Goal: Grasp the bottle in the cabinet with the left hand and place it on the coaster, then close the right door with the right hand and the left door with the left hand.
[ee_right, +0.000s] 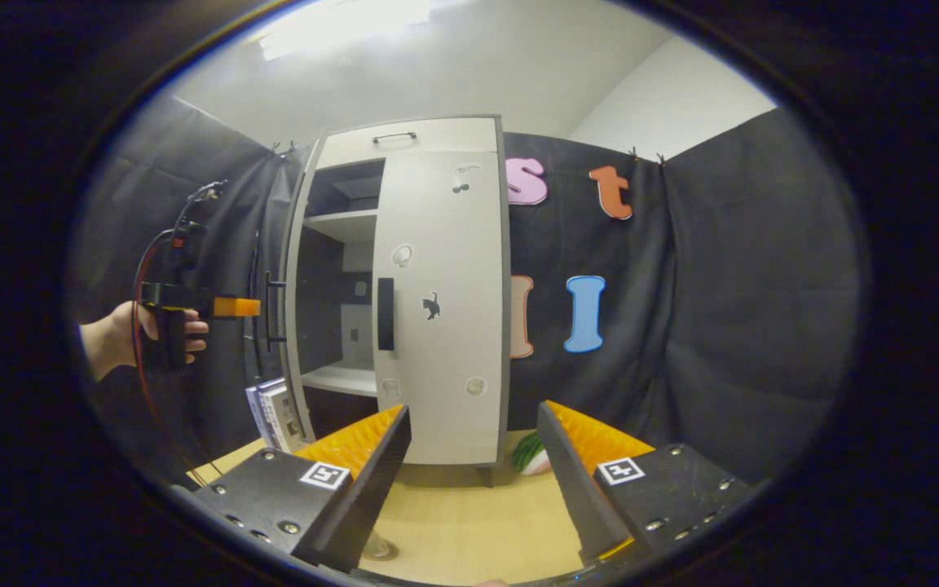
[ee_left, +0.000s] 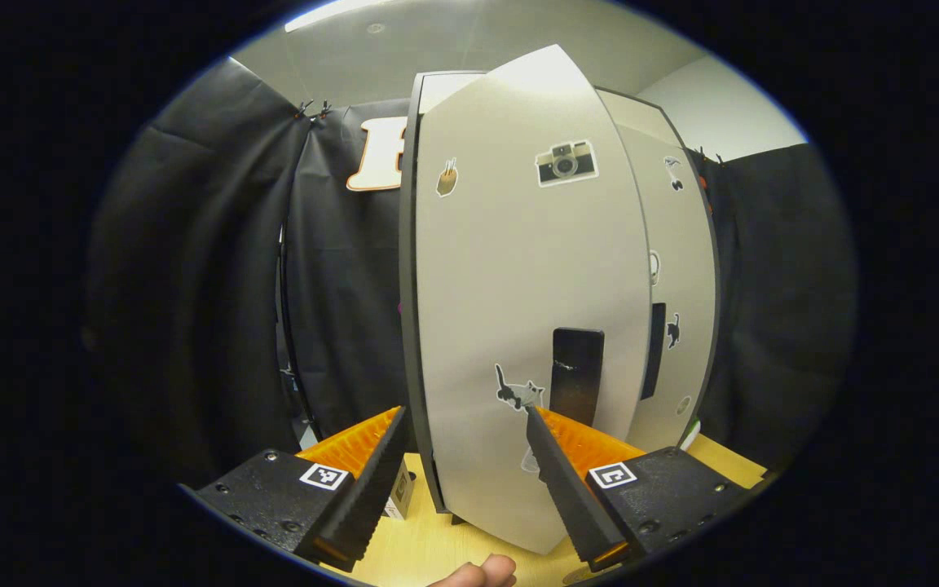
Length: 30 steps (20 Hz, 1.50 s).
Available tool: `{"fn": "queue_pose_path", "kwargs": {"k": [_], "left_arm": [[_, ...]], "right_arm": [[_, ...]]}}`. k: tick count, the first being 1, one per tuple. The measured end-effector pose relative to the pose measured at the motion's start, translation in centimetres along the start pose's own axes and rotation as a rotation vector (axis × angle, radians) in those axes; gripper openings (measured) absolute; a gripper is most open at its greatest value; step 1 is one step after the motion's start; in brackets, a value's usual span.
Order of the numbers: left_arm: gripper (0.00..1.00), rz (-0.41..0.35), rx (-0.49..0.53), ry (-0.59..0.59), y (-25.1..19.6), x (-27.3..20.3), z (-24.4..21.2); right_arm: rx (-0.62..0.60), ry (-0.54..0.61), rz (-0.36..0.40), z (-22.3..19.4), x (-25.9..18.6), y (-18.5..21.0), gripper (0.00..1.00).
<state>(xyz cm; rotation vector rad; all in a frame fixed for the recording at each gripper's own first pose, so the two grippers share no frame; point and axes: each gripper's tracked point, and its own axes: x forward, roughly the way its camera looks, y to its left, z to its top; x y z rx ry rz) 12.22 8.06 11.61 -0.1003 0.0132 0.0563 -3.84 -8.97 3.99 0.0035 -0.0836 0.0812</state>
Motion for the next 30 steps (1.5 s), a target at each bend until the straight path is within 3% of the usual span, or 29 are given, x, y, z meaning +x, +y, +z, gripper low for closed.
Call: {"fn": "queue_pose_path", "kwargs": {"k": [10,13,17,25,30], "left_arm": [[0.91,0.034,-0.011,-0.015,-0.9,-7.0,-0.5],[0.93,0.053,-0.042,-0.001,-1.3,-8.5,-1.1],[0.93,0.067,-0.057,0.011,-1.1,-9.5,-1.3],[0.92,0.057,-0.055,0.014,-0.5,-10.4,-2.0],[0.93,-0.009,-0.066,0.038,-1.7,-10.3,-3.6]], "right_arm": [[-0.008,-0.007,0.024,1.7,-0.1,1.5,0.98],[-0.001,-0.003,-0.010,2.5,0.3,1.5,0.92],[0.015,-0.015,0.011,3.3,1.1,3.5,0.95],[-0.008,0.026,-0.003,2.5,2.1,5.3,0.95],[-0.013,0.056,-0.014,1.7,2.8,6.1,0.95]]}}
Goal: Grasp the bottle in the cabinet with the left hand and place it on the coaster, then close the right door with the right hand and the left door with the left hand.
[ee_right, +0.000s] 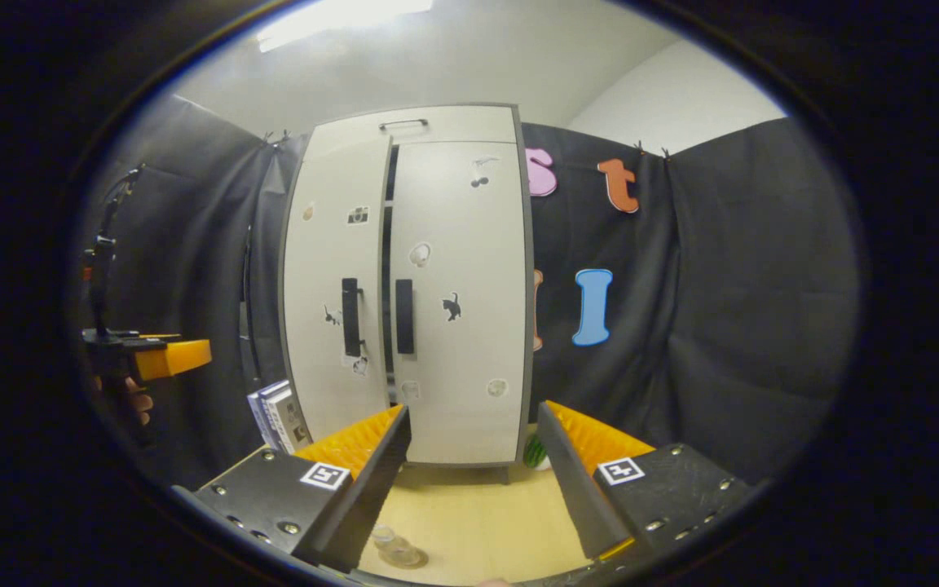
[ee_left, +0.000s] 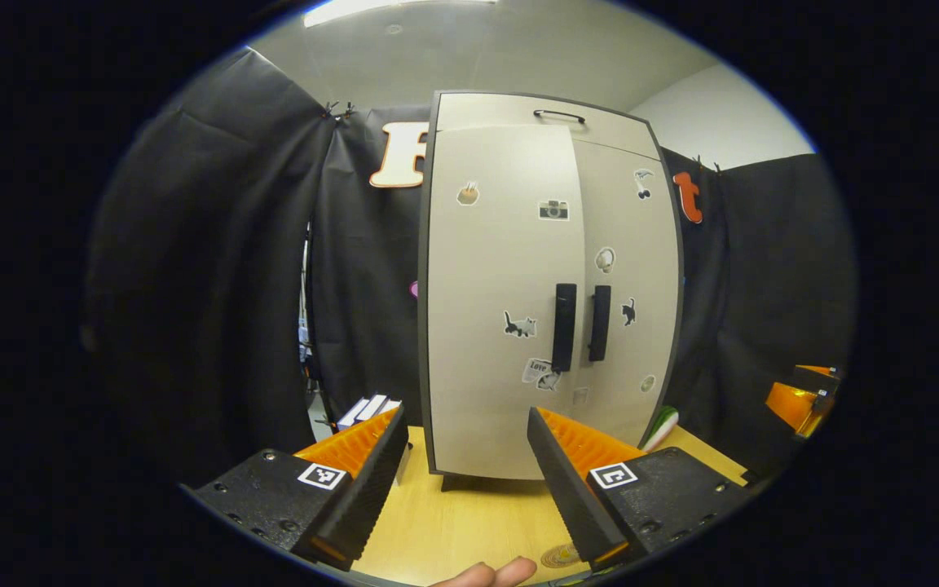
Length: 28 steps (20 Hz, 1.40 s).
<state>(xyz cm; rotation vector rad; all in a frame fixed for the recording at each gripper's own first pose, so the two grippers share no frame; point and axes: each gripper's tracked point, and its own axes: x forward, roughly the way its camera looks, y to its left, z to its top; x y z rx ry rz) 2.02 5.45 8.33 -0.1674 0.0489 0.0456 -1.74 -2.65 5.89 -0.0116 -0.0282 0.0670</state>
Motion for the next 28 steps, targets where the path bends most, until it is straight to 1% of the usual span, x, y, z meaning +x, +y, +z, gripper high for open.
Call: {"fn": "queue_pose_path", "kwargs": {"k": [2,3,4,7,9,11,12,15,16,17,23,28], "left_arm": [[0.93,-0.012,0.006,0.008,-0.4,-0.1,-0.8],[0.93,-0.012,0.019,0.009,-0.4,-0.2,-1.1],[0.94,-0.009,0.032,0.004,-0.3,-0.1,-1.3],[0.93,-0.026,0.074,-0.009,-0.9,-0.1,-1.8],[0.93,-0.039,0.094,-0.002,-1.3,-0.1,-2.3],[0.93,-0.069,0.089,-0.001,-2.1,-0.5,-2.4],[0.93,-0.080,0.083,-0.004,-2.5,-0.8,-2.4],[0.93,-0.099,0.081,-0.005,-3.3,-1.2,-2.4],[0.93,-0.105,0.081,-0.008,-3.6,-1.2,-2.3],[0.93,-0.111,0.082,-0.009,-3.8,-1.3,-2.3],[0.93,-0.134,0.065,-0.003,-4.8,-1.0,-2.6],[0.93,-0.134,0.059,-0.008,-4.9,-0.8,-2.8]], "right_arm": [[-0.023,-0.026,0.041,0.3,0.0,1.2,0.95],[-0.023,-0.032,0.054,0.3,0.0,1.6,0.92],[-0.019,-0.031,0.066,0.0,0.0,2.1,0.95],[-0.028,-0.019,0.057,-0.4,-0.5,2.8,0.95],[-0.028,-0.021,0.078,-0.4,-0.7,3.6,0.95],[-0.013,-0.034,0.087,-0.1,-1.3,3.9,0.95],[-0.010,-0.037,0.082,0.0,-1.7,3.7,0.95],[-0.008,-0.027,0.034,0.0,-2.3,2.4,0.95],[-0.010,-0.025,0.020,-0.1,-2.5,2.1,0.92],[-0.010,-0.025,0.012,0.0,-2.8,1.9,0.95],[-0.005,-0.044,0.008,0.2,-4.0,1.9,0.95],[-0.001,-0.037,-0.001,-0.3,-4.1,1.6,0.95]]}}
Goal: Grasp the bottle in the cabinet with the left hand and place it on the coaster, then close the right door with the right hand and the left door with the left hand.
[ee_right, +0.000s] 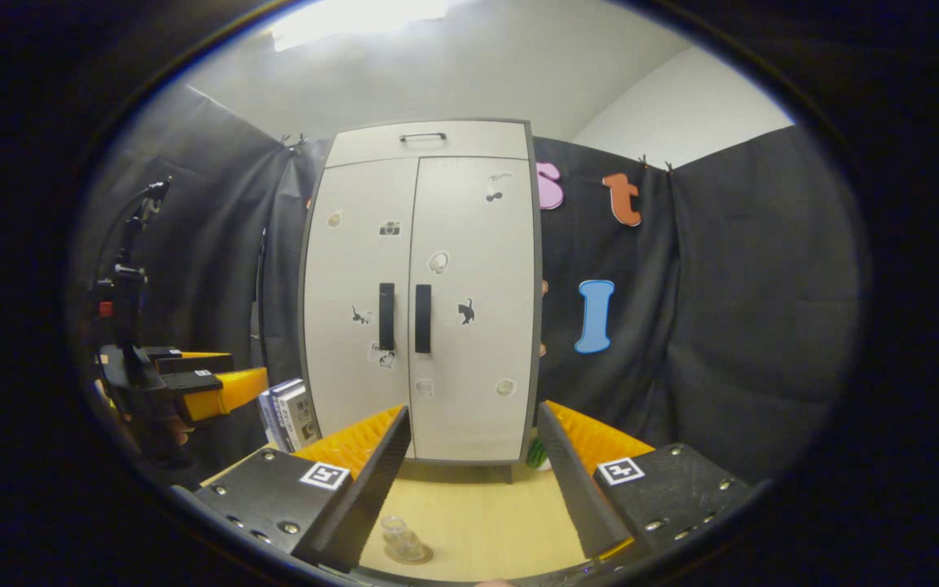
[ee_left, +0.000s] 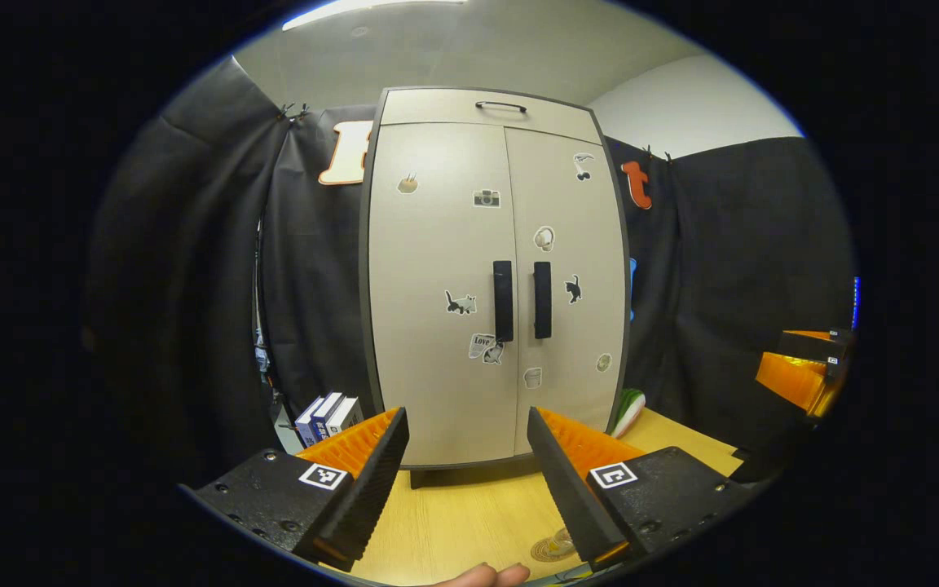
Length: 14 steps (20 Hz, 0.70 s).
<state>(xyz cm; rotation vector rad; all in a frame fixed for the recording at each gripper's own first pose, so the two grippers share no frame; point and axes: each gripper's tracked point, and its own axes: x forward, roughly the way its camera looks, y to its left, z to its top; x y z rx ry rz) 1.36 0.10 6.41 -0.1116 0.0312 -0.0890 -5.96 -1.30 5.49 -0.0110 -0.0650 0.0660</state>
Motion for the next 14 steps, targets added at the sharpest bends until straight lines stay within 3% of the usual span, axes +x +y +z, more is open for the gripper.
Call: {"fn": "queue_pose_path", "kwargs": {"k": [14], "left_arm": [[0.93,-0.006,-0.032,0.011,0.3,0.1,-0.7]], "right_arm": [[0.015,-0.008,0.004,-0.1,0.3,1.1,0.95]]}}
